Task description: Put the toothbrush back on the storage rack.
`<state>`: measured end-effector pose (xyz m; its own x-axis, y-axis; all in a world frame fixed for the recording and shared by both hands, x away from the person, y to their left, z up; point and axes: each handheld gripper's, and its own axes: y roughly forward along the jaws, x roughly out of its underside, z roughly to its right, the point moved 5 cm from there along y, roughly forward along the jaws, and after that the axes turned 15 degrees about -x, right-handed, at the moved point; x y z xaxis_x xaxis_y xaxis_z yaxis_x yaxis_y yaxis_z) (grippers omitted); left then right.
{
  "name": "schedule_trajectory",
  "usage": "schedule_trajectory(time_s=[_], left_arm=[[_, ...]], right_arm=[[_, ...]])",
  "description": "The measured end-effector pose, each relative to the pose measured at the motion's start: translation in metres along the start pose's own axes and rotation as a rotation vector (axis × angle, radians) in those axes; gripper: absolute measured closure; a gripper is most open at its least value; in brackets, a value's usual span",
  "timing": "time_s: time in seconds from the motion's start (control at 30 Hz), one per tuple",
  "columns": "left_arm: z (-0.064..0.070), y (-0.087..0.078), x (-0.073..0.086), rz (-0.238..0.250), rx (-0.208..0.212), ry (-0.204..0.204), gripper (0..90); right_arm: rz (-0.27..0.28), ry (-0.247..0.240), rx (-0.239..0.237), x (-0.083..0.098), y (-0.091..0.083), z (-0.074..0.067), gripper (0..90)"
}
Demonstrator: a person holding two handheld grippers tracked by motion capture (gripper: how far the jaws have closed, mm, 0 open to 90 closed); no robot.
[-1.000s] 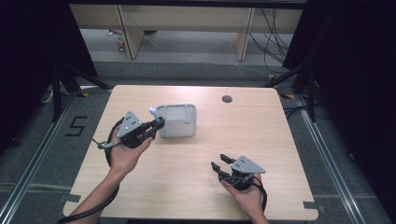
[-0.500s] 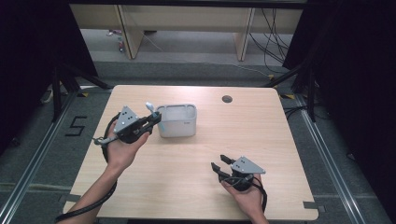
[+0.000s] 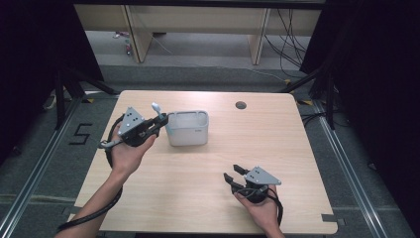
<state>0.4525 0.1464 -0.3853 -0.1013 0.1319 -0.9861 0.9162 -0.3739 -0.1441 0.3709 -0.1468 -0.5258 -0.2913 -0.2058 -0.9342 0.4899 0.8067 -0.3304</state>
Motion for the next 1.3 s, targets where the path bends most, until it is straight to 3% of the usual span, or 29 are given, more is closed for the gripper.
schedule_trajectory(time_s=[0.03,0.07,0.13,0.2,0.23,0.3,0.33,0.43,0.47,0.5,0.6,0.7,0.73,0.77,0.97,1.0,1.3], left_arm=[[-0.001,0.001,0.0,0.0,-0.002,0.0,83.2],[-0.001,0.001,0.0,0.0,-0.004,-0.003,83.2],[-0.003,0.002,-0.001,-0.001,-0.008,-0.002,83.2],[-0.004,0.004,-0.002,-0.001,-0.01,-0.004,83.2],[-0.004,0.004,-0.002,-0.002,-0.012,-0.003,83.2],[-0.005,0.005,-0.003,0.0,-0.015,-0.002,83.2],[-0.006,0.006,-0.003,-0.002,-0.016,0.0,83.2],[-0.007,0.007,-0.005,0.001,-0.02,0.001,83.2],[-0.007,0.007,-0.006,0.001,-0.02,0.002,83.2],[-0.007,0.007,-0.006,0.001,-0.02,0.0,83.2],[-0.009,0.009,-0.008,0.002,-0.024,-0.002,83.2],[-0.01,0.011,-0.009,0.002,-0.028,-0.001,83.2],[-0.011,0.012,-0.009,0.003,-0.03,-0.001,83.2],[-0.011,0.012,-0.01,0.004,-0.031,0.001,83.2],[-0.012,0.015,-0.012,0.01,-0.036,-0.002,83.2],[-0.012,0.016,-0.013,0.01,-0.037,0.0,83.2],[-0.013,0.023,-0.014,-0.006,-0.054,-0.015,83.2]], right_arm=[[0.006,-0.017,0.009,-0.001,0.0,0.001,50.7],[-0.001,0.005,-0.001,0.0,0.0,0.0,50.7],[-0.006,-0.04,0.004,-0.001,0.0,0.003,50.7],[-0.011,-0.054,0.019,-0.001,-0.001,0.004,50.7],[-0.021,-0.004,0.01,0.001,-0.002,0.001,50.7],[-0.021,0.013,0.016,0.001,-0.002,0.0,50.7],[-0.013,-0.016,0.02,0.0,-0.002,0.002,50.7],[-0.008,-0.003,0.019,0.001,-0.001,0.001,50.6],[-0.01,-0.041,0.02,0.0,-0.001,0.004,50.6],[-0.01,-0.045,0.019,0.0,-0.001,0.004,50.6],[-0.018,0.0,0.008,0.001,-0.001,0.002,50.5],[-0.013,-0.001,0.017,0.001,-0.001,0.002,50.5],[-0.015,-0.05,0.026,0.0,-0.002,0.005,50.5],[-0.015,-0.029,0.016,0.0,-0.002,0.004,50.4],[-0.016,-0.028,0.015,0.0,-0.002,0.004,50.3],[-0.012,-0.051,0.027,0.0,-0.002,0.006,50.3],[-0.014,-0.03,0.014,0.0,-0.002,0.004,50.2]])
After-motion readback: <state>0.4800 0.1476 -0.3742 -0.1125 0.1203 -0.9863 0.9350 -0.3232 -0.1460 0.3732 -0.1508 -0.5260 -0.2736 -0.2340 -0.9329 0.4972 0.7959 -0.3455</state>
